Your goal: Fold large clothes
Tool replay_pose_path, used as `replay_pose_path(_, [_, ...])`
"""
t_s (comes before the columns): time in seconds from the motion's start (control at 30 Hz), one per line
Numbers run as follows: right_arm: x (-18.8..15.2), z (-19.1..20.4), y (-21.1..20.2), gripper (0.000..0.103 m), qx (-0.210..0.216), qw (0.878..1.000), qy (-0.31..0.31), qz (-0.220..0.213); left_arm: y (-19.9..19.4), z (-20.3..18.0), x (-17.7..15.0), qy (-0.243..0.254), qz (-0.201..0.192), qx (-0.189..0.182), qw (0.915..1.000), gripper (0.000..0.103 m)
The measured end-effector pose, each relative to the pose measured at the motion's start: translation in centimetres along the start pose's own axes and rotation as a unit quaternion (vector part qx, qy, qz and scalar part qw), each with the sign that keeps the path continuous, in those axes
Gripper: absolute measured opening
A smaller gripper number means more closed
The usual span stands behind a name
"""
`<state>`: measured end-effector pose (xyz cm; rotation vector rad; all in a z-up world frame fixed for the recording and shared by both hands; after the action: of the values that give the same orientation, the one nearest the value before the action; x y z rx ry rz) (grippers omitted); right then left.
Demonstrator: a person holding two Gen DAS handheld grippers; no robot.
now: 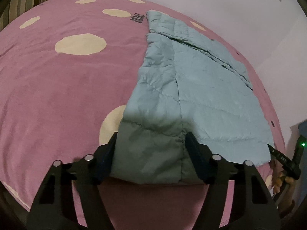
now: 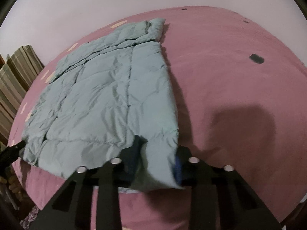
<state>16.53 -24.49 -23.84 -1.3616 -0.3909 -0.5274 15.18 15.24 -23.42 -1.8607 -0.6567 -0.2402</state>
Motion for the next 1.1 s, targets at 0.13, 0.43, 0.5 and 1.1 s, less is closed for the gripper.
replay_pose_path(0.13, [0.0, 0.7, 0.1, 0.013, 0.018, 1.000, -0.003, 0.002, 0.0, -0.4, -0.2, 0.006, 0.003, -0.010, 0.9999, 0.027])
replay_pose_path(0.43, [2.7, 2.2, -2.6, 0.005, 0.082, 0.996, 0.012, -0.034, -3.2, -2.6, 2.4, 0.013, -0.041, -0.038, 0.9984, 0.005])
replay_pose_path(0.5, [4.4, 2.4, -3.4, 0.005, 0.091, 0.995, 0.012, -0.049, -4.1, -3.5, 4.0, 0.017, -0.059, -0.040, 0.9973, 0.005])
replay_pose_path(1.1, [22.9, 1.9, 4.2, 0.005, 0.118, 0.987, 0.059, -0.090, 4.8, -9.0, 23.1, 0.011, -0.094, 0.000, 0.9955, 0.005])
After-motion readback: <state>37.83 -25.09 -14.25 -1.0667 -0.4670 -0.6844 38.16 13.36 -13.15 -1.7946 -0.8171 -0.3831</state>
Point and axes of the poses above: each gripper's, at about its wrist camera, not at the fingertips, and y roughly the way its jaws point, z to its left, x to its top, the point moved 8 cm from there along y, roughly the way its jaws point, and after that the axes turned 7 degrees about -y, right-handed, at the moved point
